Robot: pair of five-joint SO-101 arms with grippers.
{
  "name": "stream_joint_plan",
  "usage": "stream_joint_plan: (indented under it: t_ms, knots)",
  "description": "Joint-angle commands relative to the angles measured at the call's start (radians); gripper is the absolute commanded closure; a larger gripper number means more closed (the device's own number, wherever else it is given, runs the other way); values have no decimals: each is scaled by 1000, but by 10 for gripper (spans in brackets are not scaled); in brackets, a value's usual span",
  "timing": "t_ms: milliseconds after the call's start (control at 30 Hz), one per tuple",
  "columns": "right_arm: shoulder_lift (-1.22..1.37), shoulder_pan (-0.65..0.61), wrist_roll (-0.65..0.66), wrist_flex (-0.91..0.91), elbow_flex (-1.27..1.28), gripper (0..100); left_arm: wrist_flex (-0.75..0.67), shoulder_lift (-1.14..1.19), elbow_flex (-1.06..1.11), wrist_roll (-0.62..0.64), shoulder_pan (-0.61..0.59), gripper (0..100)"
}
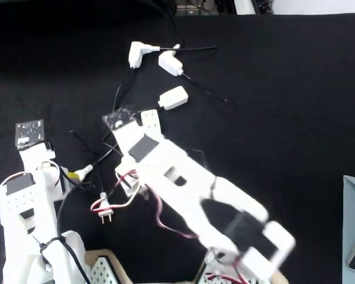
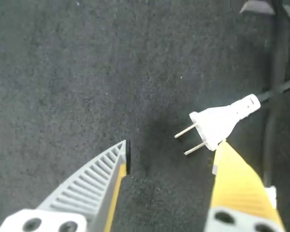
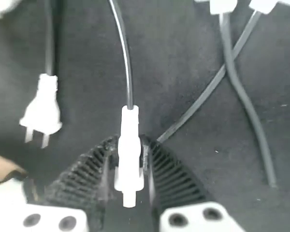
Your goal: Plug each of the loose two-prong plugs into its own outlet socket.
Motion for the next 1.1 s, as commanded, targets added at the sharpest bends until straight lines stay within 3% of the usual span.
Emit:
stream_joint_plan:
  t_ms: [0, 100, 333, 600, 867, 1067]
  knots:
    - [-228, 8, 40, 17, 16, 987, -21, -23, -16, 9, 19, 712]
    - [-375, 8, 64, -6, 76, 987, -17, -23, -42, 20, 67, 714]
    - [-638, 6, 64, -149, 278, 987, -14, -23, -191, 192, 176, 714]
    - [-757, 2, 64, -350, 490, 987, -14, -23, -286, 339, 409, 715]
    - [-757, 2, 64, -430, 550, 987, -12, -52, -291, 348, 576, 715]
    - [-757, 3, 63, -431, 550, 987, 86, -288, -252, 348, 661, 715]
